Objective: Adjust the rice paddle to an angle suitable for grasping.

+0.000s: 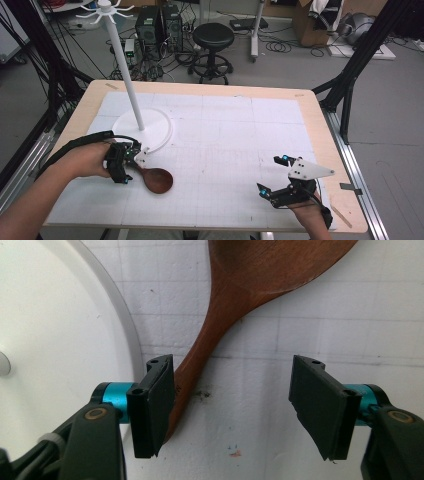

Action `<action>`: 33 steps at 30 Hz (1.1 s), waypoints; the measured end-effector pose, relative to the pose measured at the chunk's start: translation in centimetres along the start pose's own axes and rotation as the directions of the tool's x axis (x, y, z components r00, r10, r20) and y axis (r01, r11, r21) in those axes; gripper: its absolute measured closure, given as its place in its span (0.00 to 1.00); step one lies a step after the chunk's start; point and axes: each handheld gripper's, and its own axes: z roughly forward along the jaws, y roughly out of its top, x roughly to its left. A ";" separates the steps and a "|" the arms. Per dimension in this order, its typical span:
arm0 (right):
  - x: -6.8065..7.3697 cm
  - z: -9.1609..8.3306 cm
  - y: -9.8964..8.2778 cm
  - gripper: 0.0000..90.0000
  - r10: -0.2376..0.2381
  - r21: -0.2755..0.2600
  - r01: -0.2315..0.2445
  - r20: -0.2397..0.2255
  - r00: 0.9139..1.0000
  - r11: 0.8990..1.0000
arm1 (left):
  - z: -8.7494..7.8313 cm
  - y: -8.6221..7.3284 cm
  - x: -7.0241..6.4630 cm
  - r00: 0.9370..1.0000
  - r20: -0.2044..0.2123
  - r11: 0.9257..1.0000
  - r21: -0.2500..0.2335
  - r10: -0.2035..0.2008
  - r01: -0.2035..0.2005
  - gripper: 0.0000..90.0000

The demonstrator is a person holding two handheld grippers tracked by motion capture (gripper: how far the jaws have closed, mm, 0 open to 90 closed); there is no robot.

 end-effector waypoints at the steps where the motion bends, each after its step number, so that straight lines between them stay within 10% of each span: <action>1: 0.0 0.0 0.0 0.01 0.004 0.001 -0.004 -0.002 1.000 1.000 | 0.1 0.0 0.1 1.000 -0.002 1.000 0.003 -0.003 0.003 0.41; 33: 0.2 0.1 -0.1 0.01 -0.006 0.008 0.006 -0.012 1.000 1.000 | 2.7 2.1 1.4 0.996 0.064 0.995 0.074 0.064 -0.069 0.63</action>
